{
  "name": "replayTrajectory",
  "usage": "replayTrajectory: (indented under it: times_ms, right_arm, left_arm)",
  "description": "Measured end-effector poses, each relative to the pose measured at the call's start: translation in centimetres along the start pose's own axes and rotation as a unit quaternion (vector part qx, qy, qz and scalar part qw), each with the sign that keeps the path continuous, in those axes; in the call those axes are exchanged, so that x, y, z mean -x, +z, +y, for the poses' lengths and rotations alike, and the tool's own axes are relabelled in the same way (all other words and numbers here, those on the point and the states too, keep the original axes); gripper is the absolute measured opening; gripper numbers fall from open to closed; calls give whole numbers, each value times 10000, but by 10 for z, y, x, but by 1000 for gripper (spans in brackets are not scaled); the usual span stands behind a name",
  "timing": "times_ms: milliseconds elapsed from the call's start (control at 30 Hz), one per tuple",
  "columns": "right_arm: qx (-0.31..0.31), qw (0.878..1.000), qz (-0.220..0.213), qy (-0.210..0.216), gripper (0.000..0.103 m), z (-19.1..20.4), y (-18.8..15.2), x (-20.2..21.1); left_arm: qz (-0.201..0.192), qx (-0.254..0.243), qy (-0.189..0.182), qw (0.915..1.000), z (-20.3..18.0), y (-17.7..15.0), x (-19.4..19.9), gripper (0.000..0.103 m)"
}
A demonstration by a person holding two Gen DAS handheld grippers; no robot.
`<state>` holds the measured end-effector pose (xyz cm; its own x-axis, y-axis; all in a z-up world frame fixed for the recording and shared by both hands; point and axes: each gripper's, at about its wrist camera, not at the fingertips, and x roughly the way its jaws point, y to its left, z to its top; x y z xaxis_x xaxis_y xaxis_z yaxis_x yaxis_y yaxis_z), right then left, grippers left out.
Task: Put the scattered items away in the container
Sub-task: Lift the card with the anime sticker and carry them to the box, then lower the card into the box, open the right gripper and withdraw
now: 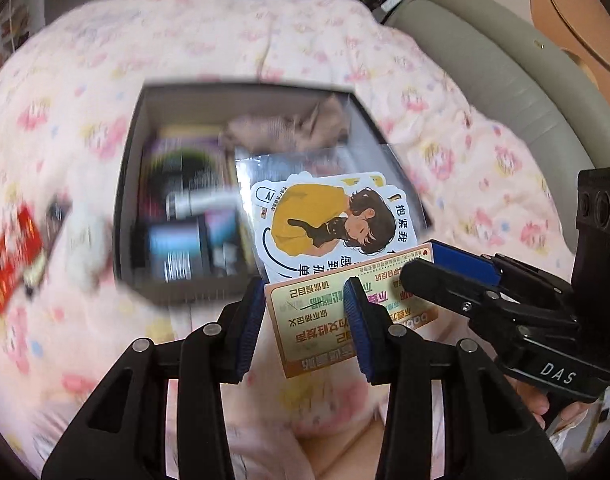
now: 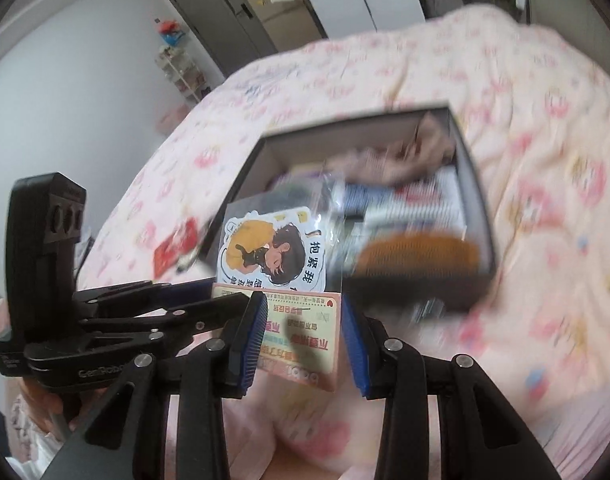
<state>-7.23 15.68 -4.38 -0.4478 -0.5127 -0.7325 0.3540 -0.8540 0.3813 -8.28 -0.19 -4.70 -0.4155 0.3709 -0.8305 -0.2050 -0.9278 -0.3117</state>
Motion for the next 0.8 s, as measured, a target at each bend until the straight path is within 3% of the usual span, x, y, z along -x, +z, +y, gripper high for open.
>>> replayTrajectory:
  times_ms: [133,267,400,567,667,800]
  right_arm:
    - [164,9997,130,-128,35,-11,53,-26]
    - [201,9978,591,-206,35,-25,86,-75]
    - [127,9957,908,-131,35,-39,85,-114]
    - [255,9929,1141,-234,35,-45,78,-133]
    - [247,9926,1133,-355,35,-51,76,-137]
    - [-19,9944,988,-379,35,-62,73,-130]
  left_arm:
    - [11,160,133,9998,17,43,-23,40]
    - [268,324,360,9985,41,70,-57,40]
    - [606,352,594,9958,58,74,-88,40]
    - [894,290,932,9912,64,66,-112,40]
    - [831,378,1125,9895,67,67,-110,40]
    - [560,379,1042,9923,63,63,-98,38]
